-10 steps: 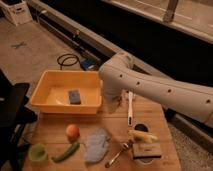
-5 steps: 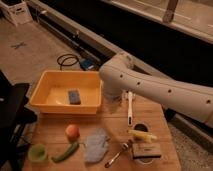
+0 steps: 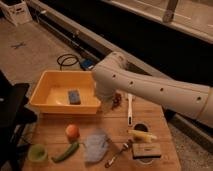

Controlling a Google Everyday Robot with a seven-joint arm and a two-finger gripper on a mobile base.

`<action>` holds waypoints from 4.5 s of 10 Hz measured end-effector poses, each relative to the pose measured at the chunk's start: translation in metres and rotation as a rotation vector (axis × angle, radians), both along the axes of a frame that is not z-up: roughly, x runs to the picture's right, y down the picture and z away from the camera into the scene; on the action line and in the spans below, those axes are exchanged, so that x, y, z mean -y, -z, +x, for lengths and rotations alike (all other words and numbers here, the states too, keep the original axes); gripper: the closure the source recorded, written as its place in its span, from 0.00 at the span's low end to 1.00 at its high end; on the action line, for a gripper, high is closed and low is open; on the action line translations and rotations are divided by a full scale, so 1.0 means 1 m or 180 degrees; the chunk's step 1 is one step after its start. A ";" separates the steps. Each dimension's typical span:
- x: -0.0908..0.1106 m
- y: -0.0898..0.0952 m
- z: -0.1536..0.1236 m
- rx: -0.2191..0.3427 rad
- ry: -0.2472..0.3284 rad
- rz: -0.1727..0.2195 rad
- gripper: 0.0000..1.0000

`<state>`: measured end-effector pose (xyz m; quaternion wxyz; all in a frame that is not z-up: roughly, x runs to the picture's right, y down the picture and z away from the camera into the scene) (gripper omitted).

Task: Place apple in plastic cup

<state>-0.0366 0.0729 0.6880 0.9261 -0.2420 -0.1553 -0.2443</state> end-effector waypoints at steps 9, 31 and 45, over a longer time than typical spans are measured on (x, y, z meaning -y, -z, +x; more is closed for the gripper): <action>-0.056 -0.001 -0.123 0.0955 0.0639 -0.0391 0.35; -0.136 -0.070 -0.159 0.1196 0.0835 -0.1232 0.35; -0.159 -0.091 -0.155 0.1322 0.0786 -0.1449 0.99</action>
